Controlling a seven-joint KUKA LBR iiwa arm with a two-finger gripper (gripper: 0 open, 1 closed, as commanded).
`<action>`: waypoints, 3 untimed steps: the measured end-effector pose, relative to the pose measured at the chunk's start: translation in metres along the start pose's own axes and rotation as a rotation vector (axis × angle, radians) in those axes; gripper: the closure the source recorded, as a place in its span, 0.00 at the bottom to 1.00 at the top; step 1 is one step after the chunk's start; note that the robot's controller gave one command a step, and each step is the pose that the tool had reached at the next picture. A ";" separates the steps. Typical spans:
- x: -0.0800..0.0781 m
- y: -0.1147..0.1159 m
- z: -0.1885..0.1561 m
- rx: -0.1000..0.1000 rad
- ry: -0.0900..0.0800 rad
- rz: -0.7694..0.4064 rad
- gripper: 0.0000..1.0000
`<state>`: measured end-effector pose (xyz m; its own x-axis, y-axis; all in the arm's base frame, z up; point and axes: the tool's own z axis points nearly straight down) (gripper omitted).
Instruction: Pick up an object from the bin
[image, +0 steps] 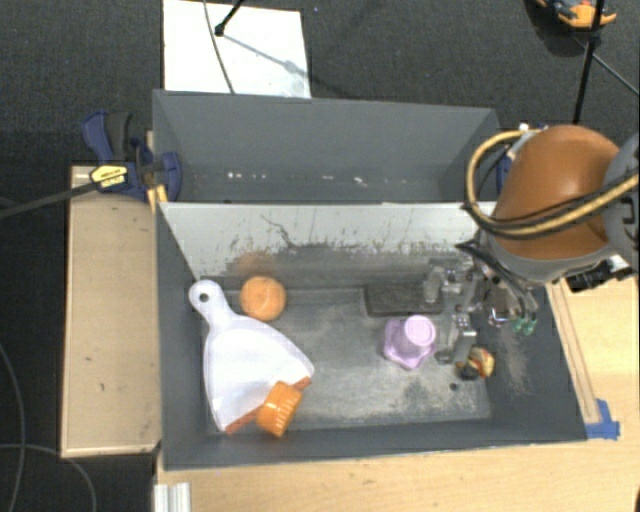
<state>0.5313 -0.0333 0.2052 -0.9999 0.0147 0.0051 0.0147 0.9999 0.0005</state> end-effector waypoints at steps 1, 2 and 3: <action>-0.002 0.000 -0.004 0.001 -0.008 -0.001 0.00; -0.006 0.001 0.026 0.002 -0.015 -0.081 0.00; -0.008 -0.003 0.085 0.002 -0.013 -0.144 0.00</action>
Offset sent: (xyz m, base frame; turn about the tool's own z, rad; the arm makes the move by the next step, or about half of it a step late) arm 0.0074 0.0025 -0.0901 -0.2024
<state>0.5387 -0.0365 0.1202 -0.9916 -0.1288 -0.0082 -0.1288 0.9917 -0.0013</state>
